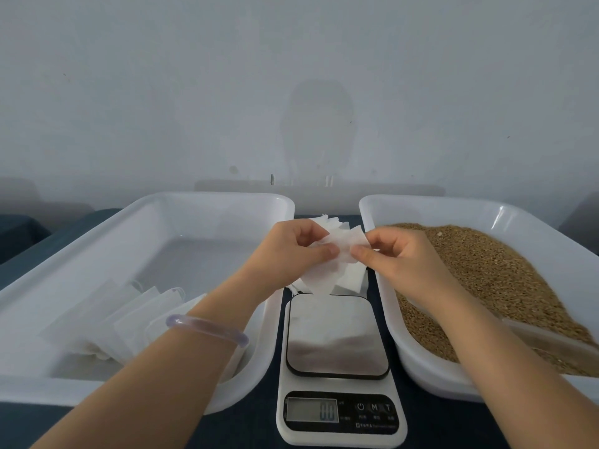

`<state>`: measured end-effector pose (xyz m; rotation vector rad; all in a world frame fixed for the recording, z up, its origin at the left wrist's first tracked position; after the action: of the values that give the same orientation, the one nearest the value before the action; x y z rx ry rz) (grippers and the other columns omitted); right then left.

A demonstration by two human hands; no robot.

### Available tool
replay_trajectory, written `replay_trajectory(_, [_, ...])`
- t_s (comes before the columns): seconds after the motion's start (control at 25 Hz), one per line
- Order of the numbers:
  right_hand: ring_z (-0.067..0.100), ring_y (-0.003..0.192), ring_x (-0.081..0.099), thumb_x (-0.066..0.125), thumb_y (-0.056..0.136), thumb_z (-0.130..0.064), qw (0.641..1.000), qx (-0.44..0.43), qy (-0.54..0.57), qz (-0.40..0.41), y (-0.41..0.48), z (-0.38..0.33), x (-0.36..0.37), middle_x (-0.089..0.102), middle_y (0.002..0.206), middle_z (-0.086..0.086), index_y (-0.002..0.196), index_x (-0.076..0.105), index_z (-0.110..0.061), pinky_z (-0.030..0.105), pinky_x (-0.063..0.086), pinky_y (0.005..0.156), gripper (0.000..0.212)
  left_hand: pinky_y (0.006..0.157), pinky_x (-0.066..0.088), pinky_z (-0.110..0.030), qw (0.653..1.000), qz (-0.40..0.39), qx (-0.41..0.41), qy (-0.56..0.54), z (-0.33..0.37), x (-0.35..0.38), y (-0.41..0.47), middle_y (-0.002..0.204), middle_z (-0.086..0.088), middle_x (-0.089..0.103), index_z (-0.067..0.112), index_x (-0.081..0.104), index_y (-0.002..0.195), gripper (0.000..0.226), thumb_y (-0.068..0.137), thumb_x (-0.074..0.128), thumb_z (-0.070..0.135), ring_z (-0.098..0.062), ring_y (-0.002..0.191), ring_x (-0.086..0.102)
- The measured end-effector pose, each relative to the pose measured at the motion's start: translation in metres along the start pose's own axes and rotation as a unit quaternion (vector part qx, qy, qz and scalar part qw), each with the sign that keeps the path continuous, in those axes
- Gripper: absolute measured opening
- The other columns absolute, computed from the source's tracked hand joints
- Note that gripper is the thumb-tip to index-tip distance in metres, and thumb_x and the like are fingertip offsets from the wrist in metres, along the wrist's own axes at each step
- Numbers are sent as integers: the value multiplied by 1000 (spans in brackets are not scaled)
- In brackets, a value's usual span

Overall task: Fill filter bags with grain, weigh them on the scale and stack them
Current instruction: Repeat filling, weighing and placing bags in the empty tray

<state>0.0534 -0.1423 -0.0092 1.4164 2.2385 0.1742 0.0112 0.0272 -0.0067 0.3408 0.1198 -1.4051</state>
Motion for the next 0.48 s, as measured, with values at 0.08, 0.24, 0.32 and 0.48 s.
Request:
replay_trajectory(0.08, [15, 68, 60, 66, 86, -15, 1000, -12, -13, 7, -1, -2, 0, 72, 75, 5, 74, 71, -17, 30, 47, 70, 14, 61, 46, -23, 1000, -15, -7, 21, -1, 1, 0, 70, 0, 64, 15, 60, 75, 16, 79, 73, 6, -12, 59, 57])
replay_trajectory(0.24, [3, 66, 60, 62, 89, -18, 997, -36, -74, -3, -3, -5, 1, 71, 67, -7, 82, 72, -20, 17, 44, 67, 13, 59, 45, -22, 998, -40, -12, 56, 3, 1, -3, 63, 11, 60, 18, 57, 78, 27, 71, 77, 1, -8, 57, 55])
replay_trajectory(0.32, [-5, 70, 60, 62, 89, -15, 996, -56, -72, -8, -5, -7, 1, 70, 70, -14, 82, 72, -24, 10, 42, 68, 15, 68, 50, -25, 998, -46, -17, 43, 4, 1, -4, 81, 6, 62, 24, 56, 94, 44, 62, 84, 10, -12, 71, 61])
replay_trajectory(0.48, [-9, 119, 47, 63, 88, -14, 993, -41, -79, -79, -8, -9, 4, 68, 106, -8, 84, 72, -31, 21, 36, 101, 20, 79, 49, -13, 996, -84, 14, -5, 8, 4, -5, 104, 10, 64, 31, 53, 112, 63, 59, 86, 23, 2, 96, 63])
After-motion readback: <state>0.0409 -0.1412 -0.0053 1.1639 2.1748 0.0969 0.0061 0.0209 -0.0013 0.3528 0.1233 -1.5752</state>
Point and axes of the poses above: each hand's wrist, its own y-axis towards the middle knuckle, its own x-axis out of the palm, z = x × y, the point moved 2 cm from there along y, towards the middle knuckle
